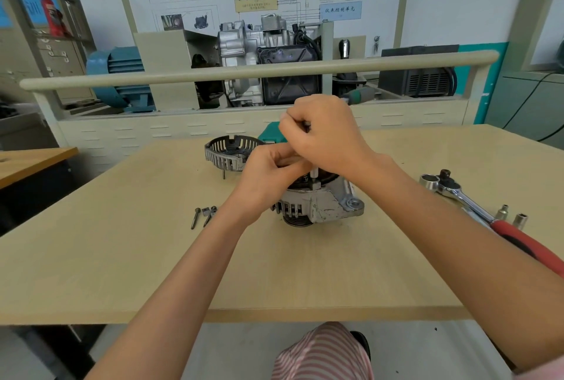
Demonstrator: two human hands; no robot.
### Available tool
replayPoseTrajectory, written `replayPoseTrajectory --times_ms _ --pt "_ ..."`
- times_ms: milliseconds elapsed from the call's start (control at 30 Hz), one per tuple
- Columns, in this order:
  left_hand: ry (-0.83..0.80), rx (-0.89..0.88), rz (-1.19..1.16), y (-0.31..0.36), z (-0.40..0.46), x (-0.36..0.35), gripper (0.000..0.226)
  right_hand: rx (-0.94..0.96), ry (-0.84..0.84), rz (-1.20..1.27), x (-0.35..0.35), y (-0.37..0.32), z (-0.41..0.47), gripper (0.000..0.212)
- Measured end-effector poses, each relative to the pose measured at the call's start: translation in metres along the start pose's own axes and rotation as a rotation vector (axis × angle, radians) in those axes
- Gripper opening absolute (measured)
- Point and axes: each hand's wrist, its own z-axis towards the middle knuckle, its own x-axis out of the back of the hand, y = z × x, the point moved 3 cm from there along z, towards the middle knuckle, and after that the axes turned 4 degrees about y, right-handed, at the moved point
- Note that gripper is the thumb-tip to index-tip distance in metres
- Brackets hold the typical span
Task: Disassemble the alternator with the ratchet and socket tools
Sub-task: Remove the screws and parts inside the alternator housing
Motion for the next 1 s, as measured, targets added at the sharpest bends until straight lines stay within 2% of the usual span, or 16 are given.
replayPoseTrajectory --times_ms 100,200,267,400,533,600,667,700,833,900,1000 --pt "0.043 0.013 0.011 0.0 0.001 0.0 0.018 -0.003 0.0 -0.095 0.001 -0.002 -0.001 0.036" --pt "0.108 0.024 0.089 -0.003 0.003 0.0 0.03 -0.037 -0.024 -0.507 -0.006 -0.006 -0.001 0.036" --pt "0.133 0.035 0.104 -0.005 0.002 -0.001 0.034 -0.078 -0.032 -0.624 -0.01 -0.01 0.002 0.041" --pt "0.085 0.035 0.085 -0.003 -0.001 0.0 0.031 -0.081 0.029 -0.539 -0.011 -0.009 0.003 0.042" --pt "0.002 0.012 0.043 0.001 -0.001 0.0 0.018 -0.079 0.07 -0.164 -0.006 -0.003 0.003 0.046" --pt "0.034 0.021 0.009 0.0 0.0 -0.001 0.014 -0.086 0.065 0.022 -0.003 0.0 0.004 0.049" --pt "0.076 0.026 0.0 -0.001 0.0 -0.002 0.013 -0.073 0.065 0.091 -0.002 0.0 0.003 0.049" --pt "0.093 0.028 0.009 -0.001 0.001 -0.002 0.013 -0.061 0.052 0.029 -0.001 -0.001 0.002 0.047" --pt "0.142 0.021 0.087 -0.002 0.002 -0.004 0.017 -0.1 -0.009 -0.546 -0.007 -0.002 0.002 0.041" --pt "0.135 0.018 0.109 -0.002 0.003 -0.004 0.015 -0.133 -0.024 -0.618 -0.008 -0.004 0.005 0.041" --pt "0.056 0.014 0.091 -0.002 0.002 -0.001 0.02 -0.097 -0.002 -0.539 -0.008 -0.004 0.005 0.041"
